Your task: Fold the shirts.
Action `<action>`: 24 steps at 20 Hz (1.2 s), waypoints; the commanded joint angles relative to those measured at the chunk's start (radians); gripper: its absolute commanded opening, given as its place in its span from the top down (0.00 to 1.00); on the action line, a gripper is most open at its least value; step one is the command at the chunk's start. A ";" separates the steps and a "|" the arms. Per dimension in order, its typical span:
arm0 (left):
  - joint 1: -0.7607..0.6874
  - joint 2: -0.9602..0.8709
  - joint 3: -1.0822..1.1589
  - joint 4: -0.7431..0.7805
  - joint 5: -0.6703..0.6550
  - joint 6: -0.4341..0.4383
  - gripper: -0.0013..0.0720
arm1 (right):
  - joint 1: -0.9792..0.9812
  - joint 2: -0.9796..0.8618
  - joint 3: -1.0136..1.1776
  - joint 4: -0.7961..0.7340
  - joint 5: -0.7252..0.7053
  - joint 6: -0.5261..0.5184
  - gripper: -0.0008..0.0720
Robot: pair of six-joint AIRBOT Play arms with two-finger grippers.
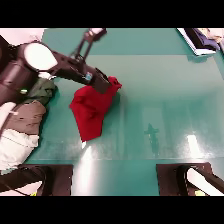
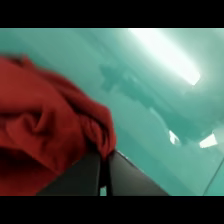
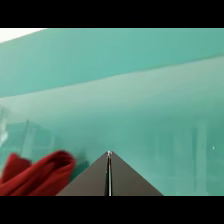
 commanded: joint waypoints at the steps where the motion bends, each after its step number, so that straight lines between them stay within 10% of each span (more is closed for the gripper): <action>1: 0.002 -0.051 -0.036 0.022 0.076 -0.010 0.95 | 0.001 0.003 -0.035 0.000 0.011 -0.001 0.97; 2: 0.011 -0.051 -0.031 0.027 0.081 -0.010 0.95 | 0.001 0.002 -0.041 0.000 0.011 -0.001 0.97; 5: 0.099 -0.051 0.012 0.030 0.036 -0.052 0.23 | 0.000 0.003 -0.061 -0.001 0.008 -0.002 0.97; 12: 0.477 -0.013 -0.019 0.023 -0.333 -0.077 0.23 | 0.001 0.001 -0.068 0.000 0.011 -0.009 0.97; 24: 0.480 0.166 -0.771 -0.076 0.039 -0.080 0.23 | 0.001 0.001 -0.069 0.002 0.011 -0.008 0.97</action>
